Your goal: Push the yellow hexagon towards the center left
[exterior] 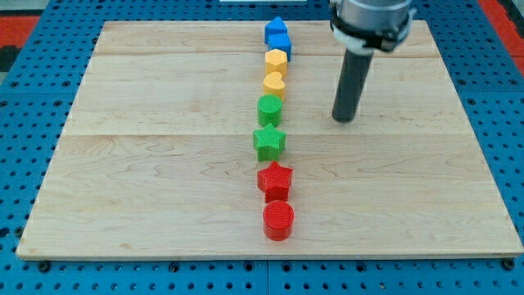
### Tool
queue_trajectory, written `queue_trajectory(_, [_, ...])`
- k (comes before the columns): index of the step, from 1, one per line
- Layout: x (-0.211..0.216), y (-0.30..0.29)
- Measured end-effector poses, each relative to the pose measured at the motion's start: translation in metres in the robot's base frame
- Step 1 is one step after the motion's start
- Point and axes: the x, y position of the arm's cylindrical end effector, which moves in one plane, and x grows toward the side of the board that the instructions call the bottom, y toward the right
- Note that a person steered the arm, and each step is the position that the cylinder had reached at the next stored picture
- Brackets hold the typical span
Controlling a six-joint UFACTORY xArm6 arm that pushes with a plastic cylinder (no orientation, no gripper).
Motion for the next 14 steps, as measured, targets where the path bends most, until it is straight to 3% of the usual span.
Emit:
queue_trajectory(1, [-0.052,-0.023])
queue_trajectory(2, [-0.08,-0.047])
queue_trajectory(3, [-0.085,-0.025])
queue_trajectory(6, [-0.081,-0.241])
queue_trajectory(8, [-0.087,-0.214])
queue_trajectory(9, [-0.101,-0.164])
queue_trajectory(11, [-0.106,-0.242])
queue_trajectory(12, [-0.105,-0.248])
queue_trajectory(14, [-0.072,-0.293])
